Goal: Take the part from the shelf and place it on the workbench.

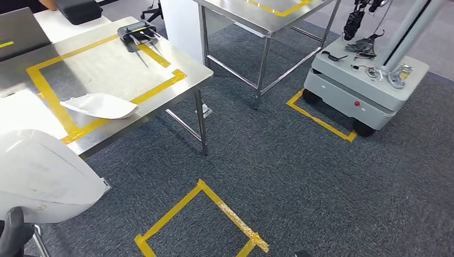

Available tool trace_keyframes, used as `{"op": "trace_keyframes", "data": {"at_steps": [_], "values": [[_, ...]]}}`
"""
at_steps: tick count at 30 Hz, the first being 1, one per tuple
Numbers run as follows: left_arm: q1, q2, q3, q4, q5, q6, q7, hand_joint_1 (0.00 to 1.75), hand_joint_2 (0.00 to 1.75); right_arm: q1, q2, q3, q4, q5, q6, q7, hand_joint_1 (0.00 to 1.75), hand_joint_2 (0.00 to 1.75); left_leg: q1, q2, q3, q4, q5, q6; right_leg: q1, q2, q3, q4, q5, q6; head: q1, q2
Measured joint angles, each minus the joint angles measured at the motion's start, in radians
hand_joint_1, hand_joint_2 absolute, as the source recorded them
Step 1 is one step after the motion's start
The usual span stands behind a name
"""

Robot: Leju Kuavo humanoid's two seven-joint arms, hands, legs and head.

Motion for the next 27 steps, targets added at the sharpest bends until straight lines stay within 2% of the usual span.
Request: {"op": "trace_keyframes", "data": {"at_steps": [1, 2, 4, 5, 6, 8, 9, 10, 11, 12, 13, 14, 15, 16, 17, 19, 20, 21, 23, 24, 25, 26, 27], "values": [[-0.005, -0.002, 0.000, 0.004, 0.000, -0.003, -0.002, 1.75, 1.75, 0.000, -0.004, -0.004, 0.000, 0.002, -0.003, 0.006, 0.00, 0.00, 0.001, -0.017, -0.002, 0.002, 0.002, -0.002, -0.002, 0.003, 0.011, -0.025, 0.024, 0.000, 0.000, 0.000], [-0.008, -0.005, 0.000, 0.005, -0.001, -0.005, -0.002, 1.75, 1.75, 0.000, -0.008, -0.006, 0.000, 0.007, -0.006, 0.011, 0.00, 0.00, 0.002, -0.032, -0.003, 0.004, 0.003, -0.005, -0.004, 0.012, 0.039, -0.086, 0.061, 0.000, 0.000, 0.000], [-0.011, -0.017, 0.000, 0.002, -0.003, -0.006, -0.004, 1.75, 1.75, -0.001, -0.014, -0.008, 0.000, 0.012, -0.005, 0.013, 0.00, 0.00, 0.005, -0.059, -0.007, 0.009, 0.005, -0.015, -0.009, 0.057, 0.104, -0.225, 0.115, 0.000, 0.000, 0.000], [-0.011, -0.025, 0.000, -0.002, -0.003, -0.006, -0.006, 1.75, 1.75, -0.001, -0.016, -0.008, 0.000, 0.013, -0.001, 0.011, 0.00, 0.00, 0.005, -0.070, -0.010, 0.009, 0.007, -0.022, -0.009, 0.073, 0.121, -0.267, 0.126, 0.000, -0.001, 0.000], [-0.010, -0.032, 0.000, -0.006, -0.002, -0.007, -0.009, 1.75, 1.75, -0.001, -0.016, -0.009, 0.000, 0.013, 0.002, 0.008, 0.00, 0.00, 0.005, -0.081, -0.014, 0.008, 0.009, -0.030, -0.008, 0.080, 0.127, -0.283, 0.127, -0.002, -0.001, 0.000], [-0.006, -0.041, 0.001, -0.012, -0.002, -0.007, -0.012, 1.75, 1.75, -0.001, -0.016, -0.009, 0.000, 0.013, 0.006, 0.006, 0.00, 0.00, 0.007, -0.102, -0.022, 0.001, 0.017, -0.046, -0.005, 0.055, 0.126, -0.287, 0.132, -0.012, -0.001, 0.000], [-0.003, -0.044, 0.001, -0.015, -0.001, -0.007, -0.013, 1.75, 1.75, -0.002, -0.016, -0.010, 0.000, 0.013, 0.007, 0.005, 0.00, 0.00, 0.006, -0.094, -0.028, 0.004, 0.016, -0.051, -0.006, 0.042, 0.127, -0.291, 0.136, -0.020, -0.001, 0.000], [-0.002, -0.046, 0.002, -0.016, 0.000, -0.007, -0.013, 1.75, 1.75, -0.002, -0.017, -0.010, 0.000, 0.013, 0.007, 0.004, 0.00, 0.00, 0.005, -0.071, -0.038, 0.020, 0.003, -0.054, -0.007, 0.027, 0.127, -0.295, 0.139, -0.029, -0.003, 0.000], [-0.002, -0.048, 0.003, -0.017, 0.001, -0.008, -0.014, 1.75, 1.75, -0.001, -0.017, -0.010, 0.000, 0.013, 0.007, 0.003, 0.00, 0.00, 0.003, -0.039, -0.056, 0.059, -0.023, -0.056, -0.008, 0.012, 0.126, -0.299, 0.142, -0.036, -0.004, 0.000], [-0.002, -0.051, 0.003, -0.018, 0.001, -0.009, -0.015, 1.75, 1.75, 0.000, -0.018, -0.010, 0.000, 0.014, 0.006, 0.002, 0.00, 0.00, 0.002, -0.002, -0.080, 0.118, -0.058, -0.058, -0.006, -0.003, 0.125, -0.300, 0.142, -0.041, -0.006, 0.000], [-0.002, -0.054, 0.003, -0.018, 0.001, -0.012, -0.015, 1.75, 1.75, 0.002, -0.019, -0.011, 0.000, 0.016, 0.005, 0.001, 0.00, 0.00, 0.002, 0.019, -0.108, 0.186, -0.095, -0.060, -0.003, -0.018, 0.124, -0.301, 0.142, -0.045, -0.007, 0.000], [0.000, -0.056, 0.003, -0.017, 0.000, -0.016, -0.015, 1.75, 1.75, 0.004, -0.021, -0.011, 0.000, 0.018, 0.004, 0.001, 0.00, 0.00, 0.003, 0.029, -0.130, 0.245, -0.121, -0.062, -0.001, -0.034, 0.123, -0.300, 0.142, -0.046, -0.008, 0.000], [0.003, -0.059, 0.003, -0.017, -0.002, -0.020, -0.016, 1.75, 1.75, 0.004, -0.022, -0.011, 0.000, 0.020, 0.003, 0.002, 0.00, 0.00, 0.003, 0.033, -0.137, 0.275, -0.129, -0.063, 0.002, -0.049, 0.123, -0.300, 0.141, -0.047, -0.008, 0.000], [0.006, -0.061, 0.003, -0.017, -0.006, -0.024, -0.017, 1.75, 1.75, 0.004, -0.022, -0.011, 0.000, 0.021, 0.002, 0.005, 0.00, 0.00, 0.003, 0.037, -0.125, 0.266, -0.118, -0.062, 0.003, -0.063, 0.123, -0.299, 0.141, -0.047, -0.008, 0.000], [0.007, -0.064, 0.003, -0.017, -0.012, -0.027, -0.019, 1.75, 1.75, 0.004, -0.023, -0.011, 0.000, 0.021, 0.000, 0.012, 0.00, 0.00, 0.003, 0.046, -0.093, 0.217, -0.092, -0.060, 0.004, -0.077, 0.124, -0.298, 0.140, -0.046, -0.008, 0.000], [0.008, -0.070, 0.003, -0.019, -0.021, -0.029, -0.025, 1.75, 1.75, 0.002, -0.024, -0.011, 0.000, 0.021, -0.003, 0.025, 0.00, 0.00, -0.003, 0.091, -0.013, 0.078, -0.044, -0.049, 0.009, -0.102, 0.127, -0.295, 0.135, -0.041, -0.007, 0.000], [0.007, -0.073, 0.002, -0.021, -0.024, -0.030, -0.028, 1.75, 1.75, 0.002, -0.026, -0.011, 0.000, 0.021, -0.006, 0.031, 0.00, 0.00, -0.007, 0.108, 0.013, 0.030, -0.032, -0.041, 0.011, -0.112, 0.128, -0.293, 0.133, -0.037, -0.007, 0.000], [0.008, -0.076, 0.002, -0.023, -0.024, -0.030, -0.030, 1.75, 1.75, 0.001, -0.027, -0.012, 0.000, 0.020, -0.008, 0.034, 0.00, 0.00, -0.011, 0.117, 0.023, 0.008, -0.029, -0.033, 0.013, -0.123, 0.129, -0.292, 0.132, -0.033, -0.006, 0.000], [0.009, -0.079, 0.002, -0.026, -0.024, -0.031, -0.033, 1.75, 1.75, -0.001, -0.031, -0.013, 0.000, 0.016, -0.010, 0.036, 0.00, 0.00, -0.013, 0.096, 0.017, 0.004, -0.026, -0.021, 0.015, -0.143, 0.133, -0.293, 0.131, -0.024, -0.006, 0.000], [0.010, -0.081, 0.002, -0.028, -0.024, -0.033, -0.034, 1.75, 1.75, -0.002, -0.032, -0.015, 0.000, 0.014, -0.010, 0.036, 0.00, 0.00, -0.010, 0.084, 0.016, 0.001, -0.023, -0.016, 0.013, -0.141, 0.135, -0.291, 0.128, -0.018, -0.006, 0.000], [0.009, -0.083, 0.002, -0.029, -0.024, -0.034, -0.035, 1.75, 1.75, -0.003, -0.033, -0.016, 0.000, 0.013, -0.010, 0.036, 0.00, 0.00, -0.007, 0.072, 0.017, -0.003, -0.019, -0.011, 0.011, -0.118, 0.133, -0.279, 0.117, -0.010, -0.005, 0.000], [0.007, -0.085, 0.002, -0.031, -0.024, -0.035, -0.035, 1.75, 1.75, -0.003, -0.034, -0.017, 0.000, 0.012, -0.010, 0.035, 0.00, 0.00, -0.003, 0.061, 0.019, -0.006, -0.015, -0.006, 0.008, -0.084, 0.121, -0.249, 0.096, -0.002, -0.004, 0.000], [0.006, -0.089, 0.003, -0.033, -0.024, -0.036, -0.036, 1.75, 1.75, -0.002, -0.035, -0.018, 0.000, 0.012, -0.010, 0.035, 0.00, 0.00, 0.000, 0.049, 0.019, -0.007, -0.012, -0.002, 0.004, -0.044, 0.097, -0.193, 0.064, 0.004, -0.003, 0.000]]}}
